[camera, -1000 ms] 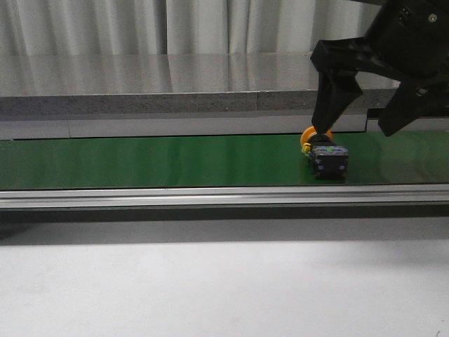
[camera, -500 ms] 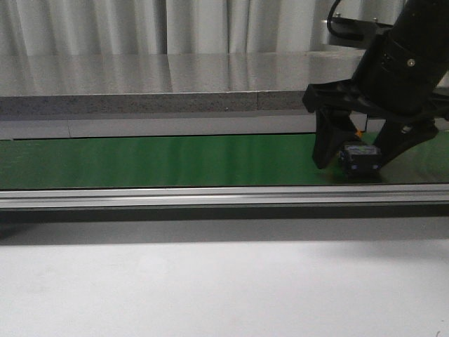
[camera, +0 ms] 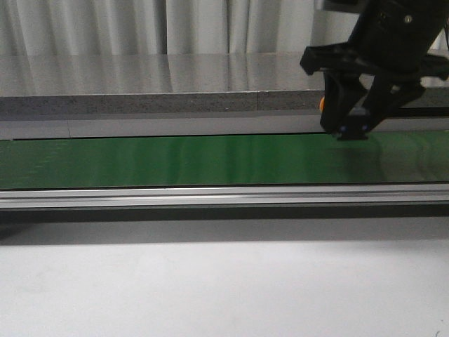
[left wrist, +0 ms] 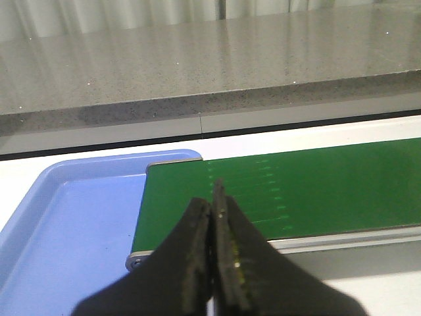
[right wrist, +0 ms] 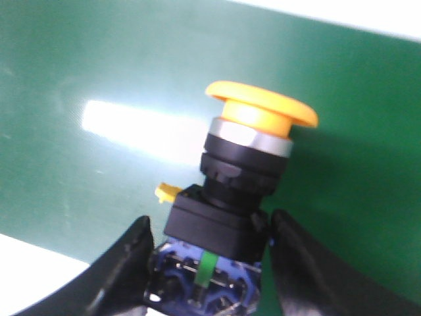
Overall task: Move button from left to right
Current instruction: 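Lift the button off the belt with the right gripper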
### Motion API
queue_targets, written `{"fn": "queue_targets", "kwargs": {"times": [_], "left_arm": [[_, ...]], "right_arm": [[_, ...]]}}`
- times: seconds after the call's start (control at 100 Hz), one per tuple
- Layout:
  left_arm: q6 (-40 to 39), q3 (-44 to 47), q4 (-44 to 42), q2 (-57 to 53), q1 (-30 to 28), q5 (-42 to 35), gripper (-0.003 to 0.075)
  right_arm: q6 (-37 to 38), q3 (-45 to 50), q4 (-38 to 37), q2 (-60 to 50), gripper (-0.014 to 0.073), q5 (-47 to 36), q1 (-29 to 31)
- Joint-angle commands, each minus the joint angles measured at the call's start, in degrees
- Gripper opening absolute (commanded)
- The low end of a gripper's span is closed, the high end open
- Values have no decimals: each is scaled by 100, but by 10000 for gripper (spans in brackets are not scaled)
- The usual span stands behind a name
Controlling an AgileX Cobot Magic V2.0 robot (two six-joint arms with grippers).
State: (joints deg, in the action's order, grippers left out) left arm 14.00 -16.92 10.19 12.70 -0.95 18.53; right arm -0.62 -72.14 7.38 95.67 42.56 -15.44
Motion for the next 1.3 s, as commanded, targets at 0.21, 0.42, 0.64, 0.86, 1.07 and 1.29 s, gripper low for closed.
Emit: {"fn": "queue_targets", "kwargs": {"times": [0.21, 0.42, 0.64, 0.86, 1.07, 1.29], "left_arm": [[-8, -153, 73, 41, 44, -446, -19], [-8, -153, 73, 41, 44, -446, -19], [-8, -153, 73, 41, 44, -446, -19], [-8, -153, 73, 41, 44, -446, -19], [-8, -153, 73, 41, 44, -446, -19], [-8, -153, 73, 41, 44, -446, -19]], "right_arm": [[-72, -1075, -1485, -433, 165, 711, 618], [-684, -1147, -1450, -422, 165, 625, 1733], [-1497, -1147, -645, -405, 165, 266, 3083], [-2687, -1147, 603, -1, 165, 149, 4084], [-3362, -1147, 943, 640, 165, 255, 4508], [-3449, -1147, 938, 1099, 165, 236, 4547]]}}
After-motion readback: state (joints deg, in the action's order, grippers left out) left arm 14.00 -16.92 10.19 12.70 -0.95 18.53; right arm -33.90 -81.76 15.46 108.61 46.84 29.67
